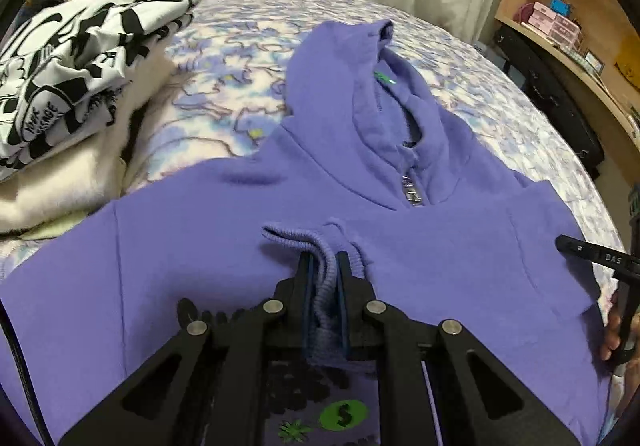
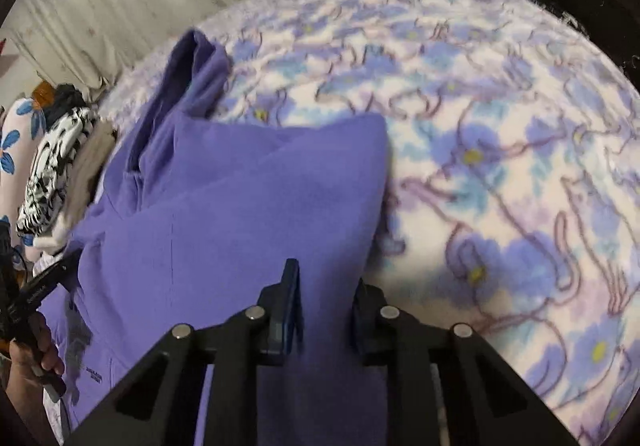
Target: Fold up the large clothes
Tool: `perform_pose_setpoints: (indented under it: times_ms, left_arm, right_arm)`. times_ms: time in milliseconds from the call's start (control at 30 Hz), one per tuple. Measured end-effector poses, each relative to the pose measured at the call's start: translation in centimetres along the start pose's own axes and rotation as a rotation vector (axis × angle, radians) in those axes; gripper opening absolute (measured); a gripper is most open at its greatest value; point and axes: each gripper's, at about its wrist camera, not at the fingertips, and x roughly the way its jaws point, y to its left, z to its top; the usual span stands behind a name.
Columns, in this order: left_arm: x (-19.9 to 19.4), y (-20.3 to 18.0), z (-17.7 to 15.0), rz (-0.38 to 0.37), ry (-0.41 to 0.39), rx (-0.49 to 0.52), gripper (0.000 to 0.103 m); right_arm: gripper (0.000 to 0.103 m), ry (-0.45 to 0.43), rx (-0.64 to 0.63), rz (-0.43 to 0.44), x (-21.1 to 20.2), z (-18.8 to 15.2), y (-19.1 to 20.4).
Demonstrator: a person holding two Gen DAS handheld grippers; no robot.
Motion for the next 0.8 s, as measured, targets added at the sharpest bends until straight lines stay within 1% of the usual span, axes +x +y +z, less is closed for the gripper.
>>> perform_pose_setpoints:
  times_ms: [33,100,167,200,233,267,333,367,433,467,500,567,633,700,800]
  left_arm:
    - [0.7,0.2,-0.2,0.026,0.028,0.001,0.008]
    - [1.6,0.5,-0.6,0.049,0.073,0.001,0.009]
    - [1.3,0.5,-0.8,0.060,0.073,0.002,0.016]
    - [0.9,0.5,-0.7,0.073,0.083,-0.006,0.020]
    - [0.5,0.5,-0.7,0.090,0.094,-0.013,0.026]
    - [0.0,0.5,-0.8,0.098,0.096,-0.015,0.027]
    - [-1.5,0.4,-0.9,0.110,0.066,-0.021,0.027]
    - [-2.3,0.3,-0.9,0.107,0.049,-0.026,0.027]
    - [-4.0,-0.3,-1.2,0.072,0.005,-0.036,0.027]
    - [-4.9,-1.0,-1.5,0.060,-0.011,-0.033,0.027]
    - [-5.4,-1.5,-1.6,0.049,-0.024,-0.027,0.027]
    - [-6.2,-3.0,-1.9,0.010,-0.049,-0.012,0.027]
    - [-6.3,-4.6,-2.2,-0.016,-0.056,-0.001,0.027]
    - [-5.8,-6.3,-2.5,-0.038,-0.046,0.009,0.027]
    - [-4.5,-8.1,-3.1,-0.042,-0.031,0.021,0.027]
  right_arm:
    - [0.024,0.025,0.012,-0.005,0.7,-0.1,-0.2]
    - [0.030,0.036,0.032,0.005,0.6,-0.1,-0.4]
    - [0.034,0.057,0.078,0.017,-0.2,0.1,-0.8]
    - [0.035,0.055,0.094,0.019,-1.0,0.0,-1.0]
    - [0.035,0.043,0.098,0.016,-1.8,-0.2,-1.1]
    - [0.035,0.029,0.099,0.009,-2.5,-0.4,-1.1]
    - [0.036,-0.009,0.093,-0.001,-4.3,-1.2,-1.0]
    - [0.036,-0.022,0.091,0.001,-4.9,-1.5,-0.9]
    - [0.036,-0.051,0.075,0.010,-6.0,-2.6,-0.3]
    - [0.036,-0.065,0.055,0.001,-6.4,-3.3,0.4]
    - [0.036,-0.069,0.042,-0.006,-6.6,-3.6,0.8]
    - [0.036,-0.069,0.007,-0.011,-6.6,-4.6,2.8]
    - [0.036,-0.066,-0.015,0.008,-6.3,-5.2,4.4]
    - [0.036,-0.067,-0.050,0.041,-6.0,-5.6,6.6]
    - [0.036,-0.064,-0.118,0.064,-5.2,-6.3,9.9]
